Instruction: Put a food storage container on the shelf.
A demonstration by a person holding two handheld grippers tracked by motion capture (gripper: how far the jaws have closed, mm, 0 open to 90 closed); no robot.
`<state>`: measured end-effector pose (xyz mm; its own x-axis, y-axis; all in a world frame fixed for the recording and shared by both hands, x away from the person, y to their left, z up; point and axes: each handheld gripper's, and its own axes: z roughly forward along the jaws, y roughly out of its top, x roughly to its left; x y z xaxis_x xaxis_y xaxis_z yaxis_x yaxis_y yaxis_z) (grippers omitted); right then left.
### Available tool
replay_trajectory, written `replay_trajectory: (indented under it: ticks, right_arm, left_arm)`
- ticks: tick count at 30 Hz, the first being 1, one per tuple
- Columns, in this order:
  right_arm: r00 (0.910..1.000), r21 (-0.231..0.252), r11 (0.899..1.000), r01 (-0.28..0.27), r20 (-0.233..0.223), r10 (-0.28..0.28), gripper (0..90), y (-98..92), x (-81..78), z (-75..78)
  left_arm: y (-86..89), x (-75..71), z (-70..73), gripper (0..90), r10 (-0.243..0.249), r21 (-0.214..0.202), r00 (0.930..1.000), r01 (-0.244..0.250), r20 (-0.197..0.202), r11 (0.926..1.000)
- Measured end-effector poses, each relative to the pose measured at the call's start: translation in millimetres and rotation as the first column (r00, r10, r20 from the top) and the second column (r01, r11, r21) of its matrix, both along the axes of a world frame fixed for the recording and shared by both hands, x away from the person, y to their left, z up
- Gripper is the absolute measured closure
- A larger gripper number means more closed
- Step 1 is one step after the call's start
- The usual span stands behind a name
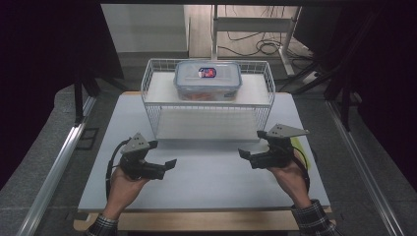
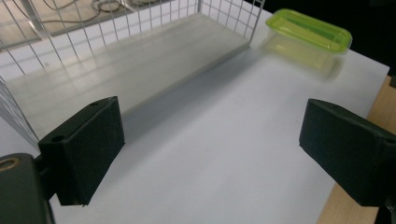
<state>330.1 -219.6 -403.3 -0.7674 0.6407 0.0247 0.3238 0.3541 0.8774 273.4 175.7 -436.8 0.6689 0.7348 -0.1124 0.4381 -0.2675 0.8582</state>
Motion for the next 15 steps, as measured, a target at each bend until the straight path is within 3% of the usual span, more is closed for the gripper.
replay_trajectory:
  ticks: [11,15]
  right_arm:
    - [1.0,-0.023,1.0,0.007,-0.001,-0.007,2.1,-9.6,-14.8,-17.6]
    - [0.9998,0.016,1.0,0.001,-0.018,0.0,2.3,-11.1,-20.2,-23.5]
  left_arm:
    - [1.0,-11.7,-24.0,6.5,-0.003,-0.019,0.9998,0.003,-0.021,0.9998]
    - [-0.3,-16.7,-31.4,6.6,-0.002,0.001,0.9999,0.002,-0.015,1.0]
